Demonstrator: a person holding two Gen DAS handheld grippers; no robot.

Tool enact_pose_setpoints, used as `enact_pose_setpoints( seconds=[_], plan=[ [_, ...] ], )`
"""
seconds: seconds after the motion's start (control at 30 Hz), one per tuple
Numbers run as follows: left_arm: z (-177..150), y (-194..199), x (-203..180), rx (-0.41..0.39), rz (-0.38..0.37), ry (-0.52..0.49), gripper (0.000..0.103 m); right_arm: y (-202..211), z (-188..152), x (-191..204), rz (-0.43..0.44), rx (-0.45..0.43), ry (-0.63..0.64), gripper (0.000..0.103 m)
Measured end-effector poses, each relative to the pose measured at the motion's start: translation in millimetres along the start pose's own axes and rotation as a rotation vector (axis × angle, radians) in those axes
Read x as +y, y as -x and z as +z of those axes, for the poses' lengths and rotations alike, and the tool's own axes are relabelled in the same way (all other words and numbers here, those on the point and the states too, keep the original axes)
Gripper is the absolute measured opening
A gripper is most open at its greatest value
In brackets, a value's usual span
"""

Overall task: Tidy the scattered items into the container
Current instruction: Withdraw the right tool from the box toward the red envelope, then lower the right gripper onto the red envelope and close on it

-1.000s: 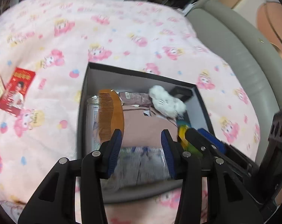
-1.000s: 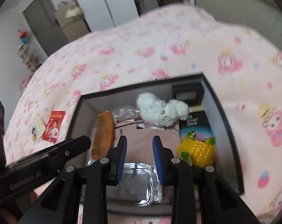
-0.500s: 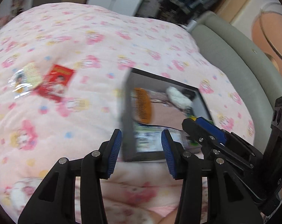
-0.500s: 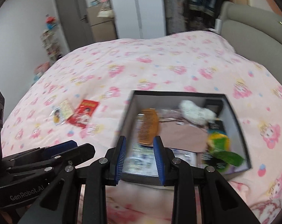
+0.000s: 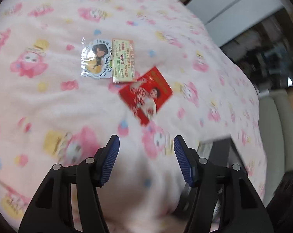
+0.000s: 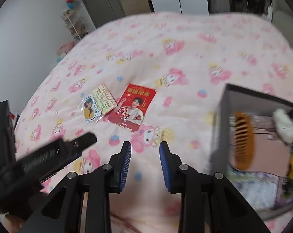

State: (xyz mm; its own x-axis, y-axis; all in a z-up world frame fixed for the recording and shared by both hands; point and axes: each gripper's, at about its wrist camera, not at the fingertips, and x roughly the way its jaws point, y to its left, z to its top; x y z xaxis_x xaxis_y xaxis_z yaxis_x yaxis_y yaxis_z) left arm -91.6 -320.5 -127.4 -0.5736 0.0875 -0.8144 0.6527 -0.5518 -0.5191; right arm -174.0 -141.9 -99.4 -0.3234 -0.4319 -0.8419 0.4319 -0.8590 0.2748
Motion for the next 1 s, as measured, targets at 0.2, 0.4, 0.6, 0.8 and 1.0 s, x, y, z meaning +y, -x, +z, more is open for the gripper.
enact_pose_setpoints(
  seconds=[0.2,0.4,0.6,0.8,1.0],
  plan=[
    [45.9,-71.0,10.9,0.001,0.148,0.029,0.060,-91.5,21.1,-3.2,0.002,0.167,-0.042,0.027],
    [60.2,-99.0,33.2,0.051,0.114,0.110,0.060,-152.6,31.2,-27.2,0.037,0.251,-0.184,0.027],
    [70.7,-132.5,28.4,0.150,0.078,0.081,0.066,-175.9,38.5,-17.3,0.122,0.232,-0.147,0.027],
    [65.5,-136.6,31.0,0.165,0.090,0.030,0.040,-171.8,35.2,-10.3,0.164,0.210,-0.132,0.026],
    [30.0,-120.8,21.4,0.261,0.035,0.058,0.036,-129.8,23.3,-14.5,0.085,0.176,-0.077,0.026]
  ],
)
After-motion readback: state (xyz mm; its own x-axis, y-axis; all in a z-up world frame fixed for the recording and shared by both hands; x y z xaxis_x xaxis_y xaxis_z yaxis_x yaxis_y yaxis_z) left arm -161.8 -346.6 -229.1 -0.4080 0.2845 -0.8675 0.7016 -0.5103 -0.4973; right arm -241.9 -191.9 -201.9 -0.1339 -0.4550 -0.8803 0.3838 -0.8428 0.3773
